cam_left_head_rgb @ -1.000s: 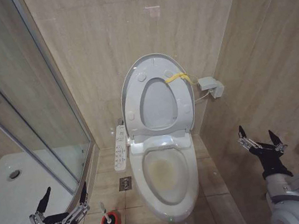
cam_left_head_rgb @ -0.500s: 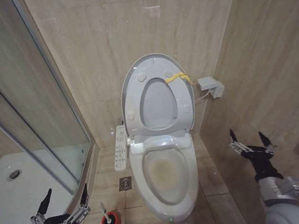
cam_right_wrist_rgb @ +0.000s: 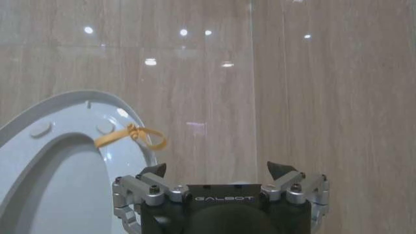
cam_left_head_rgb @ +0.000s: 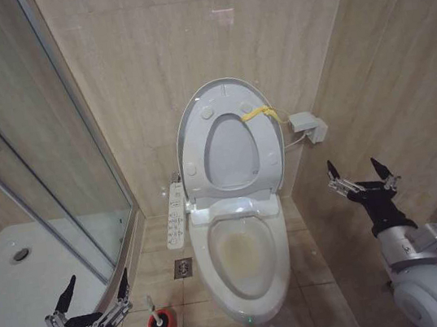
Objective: Open the toilet lid, clean the toilet bowl with a toilet brush, close the toilet lid, and flush.
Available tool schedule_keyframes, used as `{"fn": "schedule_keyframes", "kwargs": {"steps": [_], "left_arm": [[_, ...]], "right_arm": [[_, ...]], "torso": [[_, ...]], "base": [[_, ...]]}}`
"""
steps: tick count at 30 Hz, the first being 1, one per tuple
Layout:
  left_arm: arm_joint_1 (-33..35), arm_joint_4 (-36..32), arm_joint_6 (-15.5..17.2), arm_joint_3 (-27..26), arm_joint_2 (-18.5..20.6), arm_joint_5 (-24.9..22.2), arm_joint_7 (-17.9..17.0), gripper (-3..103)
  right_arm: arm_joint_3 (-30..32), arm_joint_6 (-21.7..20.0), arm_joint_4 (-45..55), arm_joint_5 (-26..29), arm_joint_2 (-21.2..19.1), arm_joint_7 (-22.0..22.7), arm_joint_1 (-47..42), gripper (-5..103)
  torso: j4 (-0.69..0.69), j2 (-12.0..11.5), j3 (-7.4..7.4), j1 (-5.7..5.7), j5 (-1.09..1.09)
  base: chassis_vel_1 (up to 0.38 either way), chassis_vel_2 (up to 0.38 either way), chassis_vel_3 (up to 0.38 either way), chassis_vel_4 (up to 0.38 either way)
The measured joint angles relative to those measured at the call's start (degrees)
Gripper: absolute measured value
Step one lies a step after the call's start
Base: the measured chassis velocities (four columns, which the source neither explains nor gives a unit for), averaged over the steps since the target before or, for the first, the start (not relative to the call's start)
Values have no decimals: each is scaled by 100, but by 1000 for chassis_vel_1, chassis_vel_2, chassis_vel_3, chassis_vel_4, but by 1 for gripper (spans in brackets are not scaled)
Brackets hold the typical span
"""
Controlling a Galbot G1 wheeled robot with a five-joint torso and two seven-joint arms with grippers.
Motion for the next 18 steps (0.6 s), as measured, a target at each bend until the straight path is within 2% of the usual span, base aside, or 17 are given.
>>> {"fn": "schedule_keyframes", "kwargs": {"steps": [3,5,7,13,18], "left_arm": [[-1,2,-1,1,2,-1,1,100],[-2,3,-3,2,1,-2,3,100],[-2,3,-4,2,1,-2,3,100],[-2,6,-5,2,1,-3,4,100],[-2,8,-8,2,0,-3,4,100]], "right_arm": [[70,-135,74,48,-49,116,166,100],[-7,-307,-40,196,-203,151,563,100],[-21,-346,-90,247,-266,159,675,100],[38,-355,-291,420,-456,168,755,100],[-116,-324,-808,492,-590,252,1341,100]], "torso": [[-7,0,-1,0,-1],[1,0,0,0,1],[2,0,0,0,0],[-4,0,0,0,0],[0,0,0,0,0]], "base": [[0,0,0,0],[0,0,0,0],[0,0,0,0],[0,0,0,0],[0,0,0,0]]}}
